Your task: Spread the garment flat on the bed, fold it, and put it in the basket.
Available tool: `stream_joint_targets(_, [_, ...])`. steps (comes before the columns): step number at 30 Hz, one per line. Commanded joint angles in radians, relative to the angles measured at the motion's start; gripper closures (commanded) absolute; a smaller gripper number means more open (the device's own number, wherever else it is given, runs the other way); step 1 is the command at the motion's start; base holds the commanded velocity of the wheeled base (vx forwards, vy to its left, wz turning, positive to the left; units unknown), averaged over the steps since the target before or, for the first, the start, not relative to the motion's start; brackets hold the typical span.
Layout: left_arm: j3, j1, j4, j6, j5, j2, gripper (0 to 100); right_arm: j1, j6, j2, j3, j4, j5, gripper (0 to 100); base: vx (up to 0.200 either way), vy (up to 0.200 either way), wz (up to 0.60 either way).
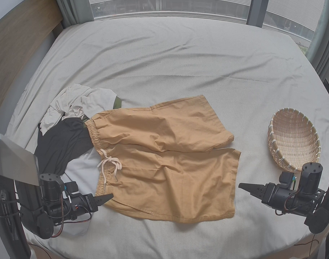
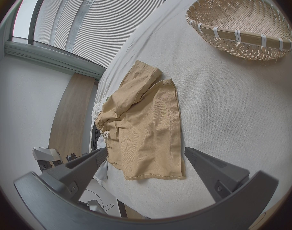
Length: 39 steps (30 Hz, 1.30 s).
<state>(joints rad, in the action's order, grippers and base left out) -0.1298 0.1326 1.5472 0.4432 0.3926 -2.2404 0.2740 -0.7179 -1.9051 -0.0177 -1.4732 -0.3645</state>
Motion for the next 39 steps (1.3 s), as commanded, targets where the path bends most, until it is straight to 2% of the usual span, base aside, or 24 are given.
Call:
stream_joint_targets(1, [-0.005, -0.001, 0.001, 0.000, 0.000, -0.005, 100, 0.001, 0.000, -0.003, 0.018, 0.010, -0.001, 0, 0.000, 0.000, 0.00])
stream_joint_targets(7, [-0.004, -0.010, 0.001, 0.000, 0.000, -0.005, 100, 0.010, 0.012, -0.042, 0.018, 0.014, 0.001, 0, 0.000, 0.000, 0.00])
stream_joint_targets(13, [-0.004, -0.010, 0.002, 0.000, -0.001, 0.005, 100, 0.033, 0.081, -0.161, 0.018, 0.013, 0.055, 0, 0.000, 0.000, 0.00])
stream_joint_targets(14, [-0.002, -0.008, 0.002, 0.000, 0.000, 0.008, 100, 0.062, 0.109, -0.224, 0.018, 0.011, 0.096, 0, 0.000, 0.000, 0.00])
stream_joint_targets(16, [-0.001, -0.005, 0.002, 0.000, 0.000, 0.010, 100, 0.093, 0.110, -0.265, 0.018, 0.001, 0.119, 0, 0.000, 0.000, 0.00])
stream_joint_targets(21, [-0.004, -0.005, 0.004, -0.003, -0.001, 0.013, 100, 0.162, 0.109, -0.367, 0.018, -0.067, 0.145, 0, 0.000, 0.000, 0.00])
stream_joint_targets(24, [-0.004, -0.005, 0.004, -0.004, -0.001, 0.027, 100, 0.166, 0.109, -0.394, 0.018, -0.070, 0.164, 0, 0.000, 0.000, 0.00])
stream_joint_targets(37, [-0.002, -0.002, 0.004, -0.008, -0.003, 0.031, 100, 0.165, 0.109, -0.394, -0.048, -0.073, 0.167, 0, 0.000, 0.000, 0.00])
stream_joint_targets(38, [-0.001, -0.002, 0.004, -0.008, -0.003, 0.031, 100, 0.163, 0.109, -0.393, -0.053, -0.073, 0.167, 100, 0.000, 0.000, 0.00])
stream_joint_targets(39, [-0.001, -0.002, 0.004, -0.008, -0.003, 0.031, 100, 0.163, 0.109, -0.393, -0.056, -0.073, 0.167, 100, 0.000, 0.000, 0.00])
